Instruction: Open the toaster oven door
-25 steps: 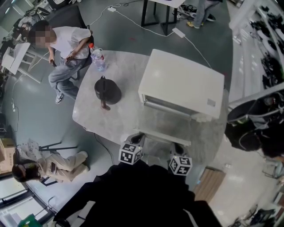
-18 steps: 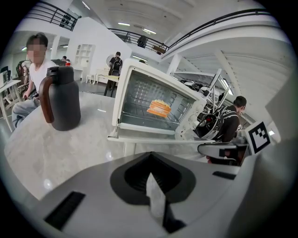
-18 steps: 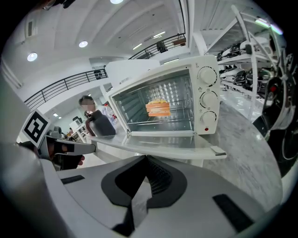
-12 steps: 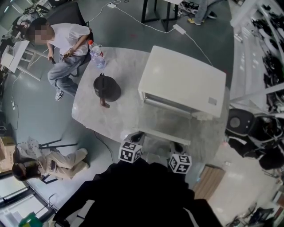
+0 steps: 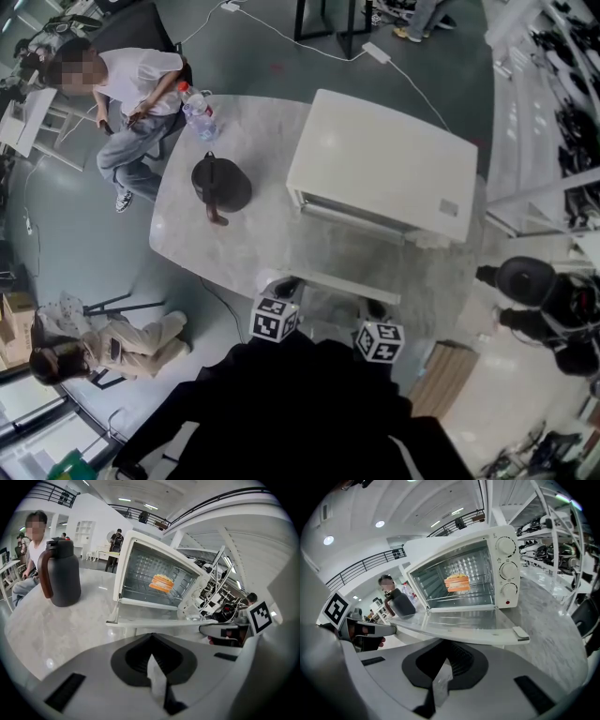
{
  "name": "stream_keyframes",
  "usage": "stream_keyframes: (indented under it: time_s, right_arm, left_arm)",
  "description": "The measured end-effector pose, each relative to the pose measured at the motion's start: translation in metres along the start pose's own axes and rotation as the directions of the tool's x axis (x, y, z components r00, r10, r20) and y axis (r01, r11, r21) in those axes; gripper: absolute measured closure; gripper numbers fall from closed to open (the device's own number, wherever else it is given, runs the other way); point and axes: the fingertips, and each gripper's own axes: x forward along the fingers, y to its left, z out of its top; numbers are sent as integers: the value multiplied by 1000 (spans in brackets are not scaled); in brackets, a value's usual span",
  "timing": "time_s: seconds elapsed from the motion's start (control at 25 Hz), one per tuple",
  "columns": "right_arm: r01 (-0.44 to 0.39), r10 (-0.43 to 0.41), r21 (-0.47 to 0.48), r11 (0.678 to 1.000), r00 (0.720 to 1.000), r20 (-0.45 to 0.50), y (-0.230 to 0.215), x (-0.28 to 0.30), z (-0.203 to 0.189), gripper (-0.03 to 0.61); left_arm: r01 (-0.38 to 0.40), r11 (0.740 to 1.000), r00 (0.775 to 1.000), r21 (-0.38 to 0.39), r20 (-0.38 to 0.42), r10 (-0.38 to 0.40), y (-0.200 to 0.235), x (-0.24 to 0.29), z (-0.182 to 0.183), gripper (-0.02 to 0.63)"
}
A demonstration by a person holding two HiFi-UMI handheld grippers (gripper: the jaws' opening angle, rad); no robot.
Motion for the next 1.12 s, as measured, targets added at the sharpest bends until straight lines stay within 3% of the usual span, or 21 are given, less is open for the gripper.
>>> stream_keyframes:
  time_s: [0.68, 1.12]
  right_arm:
    - [11, -11, 59, 998, 1000, 3, -2, 5, -14, 575]
    - [57, -58, 30, 998, 998, 34, -2, 2, -22, 575]
  left_arm:
    - [-12, 1000, 999, -8, -35, 12, 4, 7, -13, 611]
    - [-11, 1000, 999, -25, -36, 10, 5, 10, -17, 611]
